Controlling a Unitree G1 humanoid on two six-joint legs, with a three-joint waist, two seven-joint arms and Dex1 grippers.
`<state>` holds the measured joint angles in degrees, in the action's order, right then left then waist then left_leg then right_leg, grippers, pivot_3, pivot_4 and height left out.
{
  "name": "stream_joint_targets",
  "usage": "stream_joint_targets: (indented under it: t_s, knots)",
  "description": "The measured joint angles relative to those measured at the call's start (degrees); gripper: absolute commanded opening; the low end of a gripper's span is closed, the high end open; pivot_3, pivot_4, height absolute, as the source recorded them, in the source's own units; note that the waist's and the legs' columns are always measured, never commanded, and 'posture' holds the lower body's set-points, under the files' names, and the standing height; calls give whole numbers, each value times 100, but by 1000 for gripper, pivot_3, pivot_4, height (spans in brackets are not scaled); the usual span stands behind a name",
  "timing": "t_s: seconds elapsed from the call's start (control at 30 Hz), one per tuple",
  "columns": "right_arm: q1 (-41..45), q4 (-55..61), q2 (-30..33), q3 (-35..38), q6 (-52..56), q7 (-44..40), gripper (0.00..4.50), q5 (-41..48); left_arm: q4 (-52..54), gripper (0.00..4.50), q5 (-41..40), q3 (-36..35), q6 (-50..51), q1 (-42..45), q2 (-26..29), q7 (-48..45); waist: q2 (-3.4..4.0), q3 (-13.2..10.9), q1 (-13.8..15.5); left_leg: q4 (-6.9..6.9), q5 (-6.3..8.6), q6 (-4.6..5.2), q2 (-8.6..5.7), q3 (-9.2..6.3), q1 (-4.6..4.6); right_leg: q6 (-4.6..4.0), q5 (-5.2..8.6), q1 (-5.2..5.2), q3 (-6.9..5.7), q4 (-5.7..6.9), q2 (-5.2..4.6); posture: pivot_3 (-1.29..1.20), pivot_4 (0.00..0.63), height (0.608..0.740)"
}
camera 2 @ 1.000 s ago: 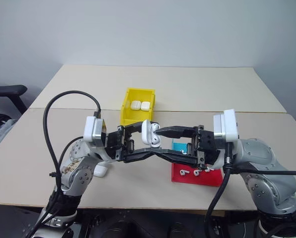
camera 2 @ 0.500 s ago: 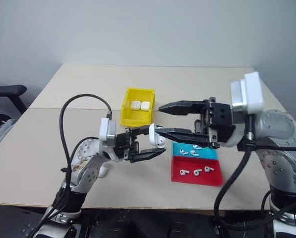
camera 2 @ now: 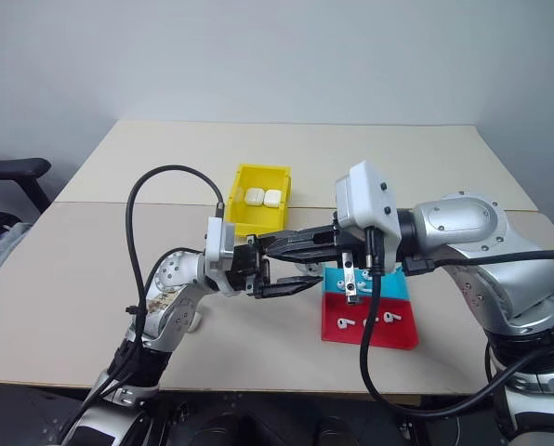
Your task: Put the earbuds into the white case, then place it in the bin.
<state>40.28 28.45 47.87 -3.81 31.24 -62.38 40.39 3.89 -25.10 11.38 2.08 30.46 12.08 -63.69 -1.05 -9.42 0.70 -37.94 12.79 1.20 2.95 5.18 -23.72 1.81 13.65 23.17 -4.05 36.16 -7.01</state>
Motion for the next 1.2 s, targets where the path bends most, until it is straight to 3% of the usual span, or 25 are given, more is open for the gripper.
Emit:
stream_joint_targets:
  t_s: [0.33, 0.73, 0.87, 1.1, 1.2]
  knots:
    - [-204, 51, 421, -12, -552, -358, 46, -786, -34, 2817, -21, -36, -60, -143, -40, 10, 0, 0, 7, -2, 0, 0, 0, 4, 0, 0, 0, -2, -2, -1, 0, 0, 150, 740]
    - [-142, -290, 310, 856, -523, -141, 46, -239, -61, 2817, 129, -236, -418, -92, -158, 417, 0, 0, 11, -3, 0, 0, 0, 6, 0, 0, -1, -4, -3, -2, 0, 0, 150, 740]
    - [-494, -293, 325, 1152, -470, 182, 46, -276, -506, 2817, 1118, -497, -649, 450, -530, 1990, -3, -1, 71, -8, 0, 1, -4, 7, -3, 6, -5, -9, -7, -6, -3, 0, 150, 740]
    - [-1441, -14, 267, 1346, -358, 832, 46, -418, -1421, 2817, 2455, -845, 786, 1737, -658, 4643, -5, -2, 60, -8, 1, 3, -5, 4, -7, 9, -5, -3, -4, -7, -3, 0, 150, 740]
    - [-1669, 90, 243, 1335, -351, 971, 46, -514, -2193, 2817, 2879, -834, 955, 1937, -588, 5235, -5, -2, 50, -8, 0, 2, -6, 11, -7, 9, -5, -2, -7, -5, -3, 0, 150, 740]
